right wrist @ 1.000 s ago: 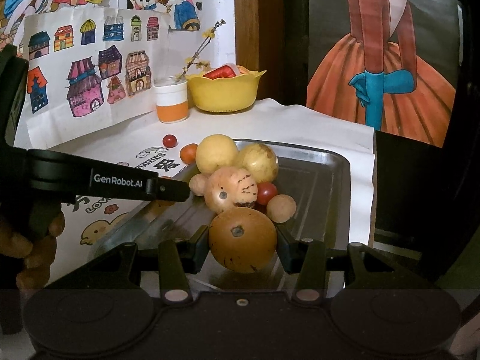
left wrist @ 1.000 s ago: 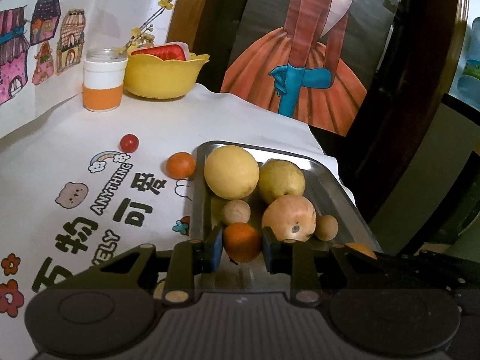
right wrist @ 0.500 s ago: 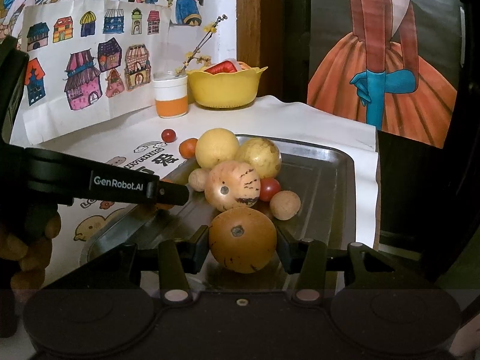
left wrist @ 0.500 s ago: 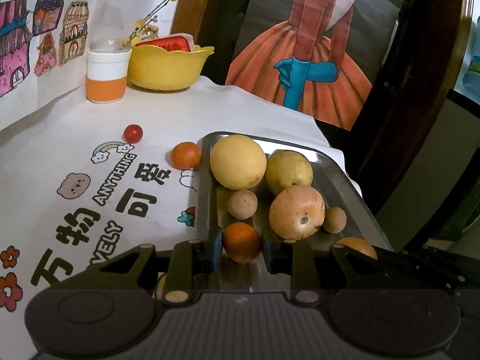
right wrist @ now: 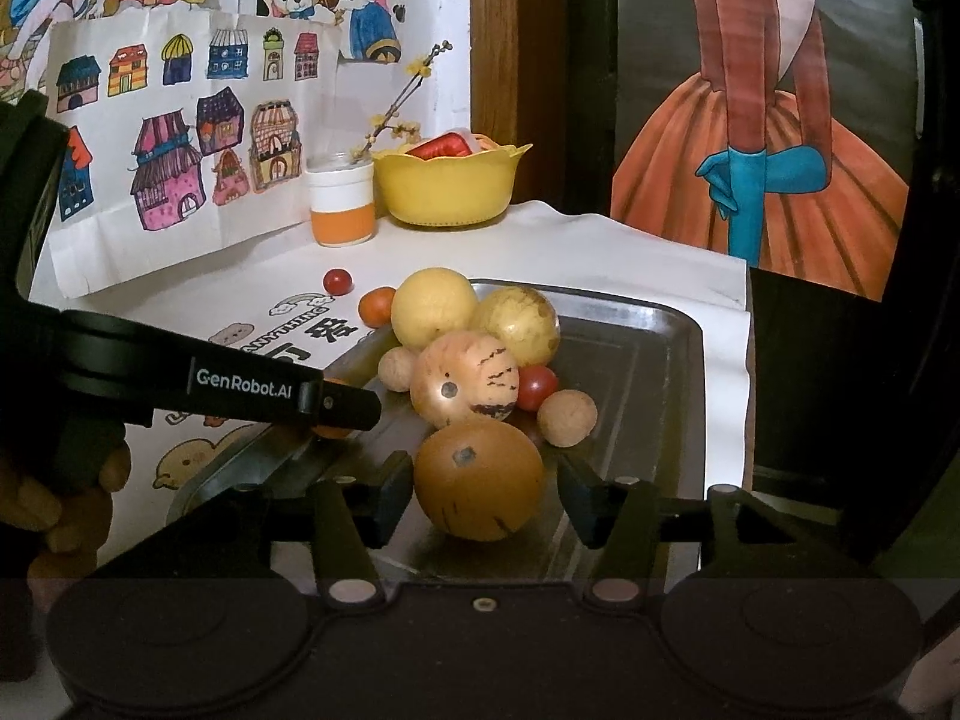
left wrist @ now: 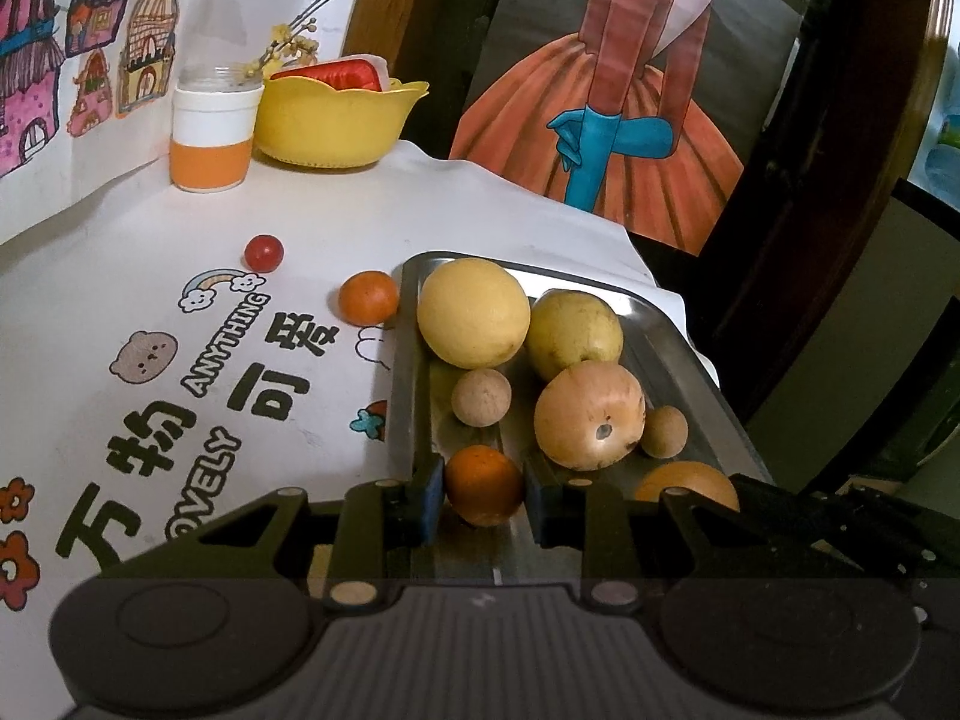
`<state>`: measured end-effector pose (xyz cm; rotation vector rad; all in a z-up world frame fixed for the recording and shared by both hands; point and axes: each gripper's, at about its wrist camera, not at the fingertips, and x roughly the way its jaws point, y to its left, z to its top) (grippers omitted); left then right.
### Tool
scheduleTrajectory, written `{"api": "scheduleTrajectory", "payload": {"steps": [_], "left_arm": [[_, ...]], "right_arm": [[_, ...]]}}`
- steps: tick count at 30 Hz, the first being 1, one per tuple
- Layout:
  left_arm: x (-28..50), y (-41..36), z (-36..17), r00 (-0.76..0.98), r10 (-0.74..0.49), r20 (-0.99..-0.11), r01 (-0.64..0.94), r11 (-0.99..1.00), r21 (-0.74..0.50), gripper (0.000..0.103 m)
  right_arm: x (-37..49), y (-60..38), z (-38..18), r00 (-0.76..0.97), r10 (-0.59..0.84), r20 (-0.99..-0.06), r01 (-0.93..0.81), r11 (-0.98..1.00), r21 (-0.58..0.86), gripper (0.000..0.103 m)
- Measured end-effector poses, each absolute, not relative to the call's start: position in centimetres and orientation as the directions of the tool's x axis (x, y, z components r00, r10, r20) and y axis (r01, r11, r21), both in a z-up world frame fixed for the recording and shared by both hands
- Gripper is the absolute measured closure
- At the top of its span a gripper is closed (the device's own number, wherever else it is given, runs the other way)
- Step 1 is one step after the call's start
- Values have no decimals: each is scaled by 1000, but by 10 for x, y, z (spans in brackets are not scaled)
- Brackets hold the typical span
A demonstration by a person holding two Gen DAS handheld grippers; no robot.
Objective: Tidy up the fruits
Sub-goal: 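Open the left tool over the tray while the right tool releases the orange there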
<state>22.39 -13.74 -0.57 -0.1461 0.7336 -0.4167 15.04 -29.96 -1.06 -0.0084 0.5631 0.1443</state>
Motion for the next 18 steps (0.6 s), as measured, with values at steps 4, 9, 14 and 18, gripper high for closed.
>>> {"api": "scheduleTrajectory", "payload": {"steps": [4,9,14,18], "left_arm": [[221,-137,-3,667,-422,-614,319,906,-276,63],[215,-136,5,679,-428,-596,324,904,-280,44],[209,-132,13,704,-409,-581,303,912,-276,29],[203,-121,20,731,-391,-559,261,917,-301,12]], "right_arm": [[145,-300,-8,848,124,-516,-124,992,34,25],[138,-303,-4,860,107,-499,-104,994,34,15],[129,-305,3,873,94,-478,-86,996,39,6],[121,-306,7,882,84,-464,-73,996,41,1]]}}
